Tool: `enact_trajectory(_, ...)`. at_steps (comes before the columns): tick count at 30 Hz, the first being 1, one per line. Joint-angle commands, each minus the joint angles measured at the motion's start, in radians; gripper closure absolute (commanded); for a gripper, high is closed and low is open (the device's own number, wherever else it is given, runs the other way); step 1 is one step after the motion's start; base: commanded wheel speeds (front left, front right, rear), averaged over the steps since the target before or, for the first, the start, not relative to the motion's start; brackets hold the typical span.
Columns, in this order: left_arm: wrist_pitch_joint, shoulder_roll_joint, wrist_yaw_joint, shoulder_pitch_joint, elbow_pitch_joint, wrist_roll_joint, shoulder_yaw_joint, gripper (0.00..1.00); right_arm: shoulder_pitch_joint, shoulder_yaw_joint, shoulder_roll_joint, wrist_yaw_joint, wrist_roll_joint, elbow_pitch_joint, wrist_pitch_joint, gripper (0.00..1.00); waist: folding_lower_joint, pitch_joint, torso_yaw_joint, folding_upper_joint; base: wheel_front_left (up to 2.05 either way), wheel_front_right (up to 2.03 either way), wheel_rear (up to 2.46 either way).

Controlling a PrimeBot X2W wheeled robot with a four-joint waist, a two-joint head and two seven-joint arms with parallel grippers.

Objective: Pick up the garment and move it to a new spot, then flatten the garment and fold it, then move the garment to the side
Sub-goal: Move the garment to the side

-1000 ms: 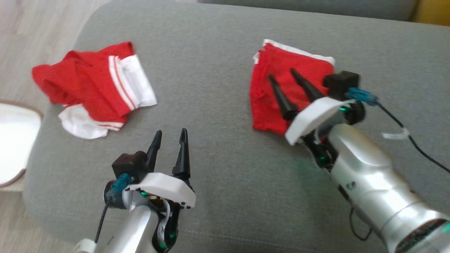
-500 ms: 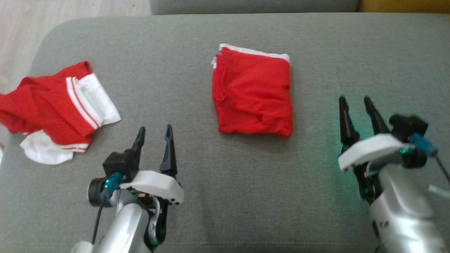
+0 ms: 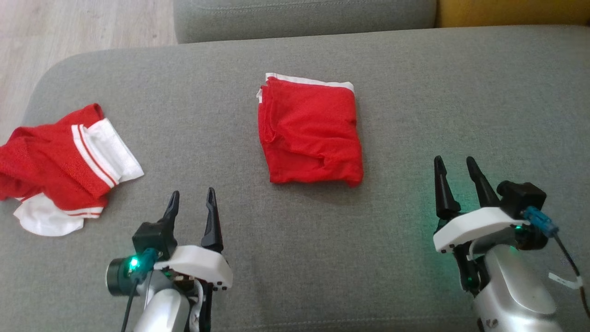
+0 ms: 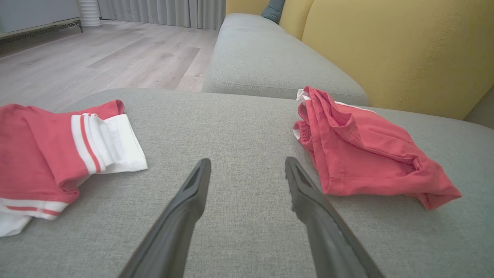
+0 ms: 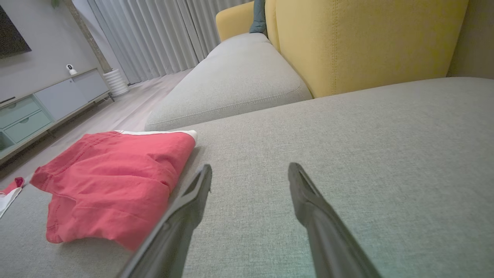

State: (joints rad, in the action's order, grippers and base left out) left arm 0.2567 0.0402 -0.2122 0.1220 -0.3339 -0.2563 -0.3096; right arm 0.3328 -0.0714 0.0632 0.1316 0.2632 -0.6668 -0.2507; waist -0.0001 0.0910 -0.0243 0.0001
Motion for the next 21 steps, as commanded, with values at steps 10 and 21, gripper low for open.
enact_trajectory(10, 0.005, 0.01, -0.011, 0.05, 0.042, -0.016, -0.016, 0.0, 0.068, -0.088, -0.013, -0.001, 0.028, -0.03, -0.011, 0.0, 0.0001, 0.074, 0.065, -0.0001, 0.0, 0.0, 0.0)
enact_trajectory(21, 0.005, 0.01, -0.025, 0.112, 0.05, -0.063, -0.141, 0.0, 0.315, -0.115, 0.013, -0.001, 0.061, -0.216, -0.011, 0.0, 0.0001, 0.206, 0.201, -0.0001, 0.0, 0.0, 0.0)
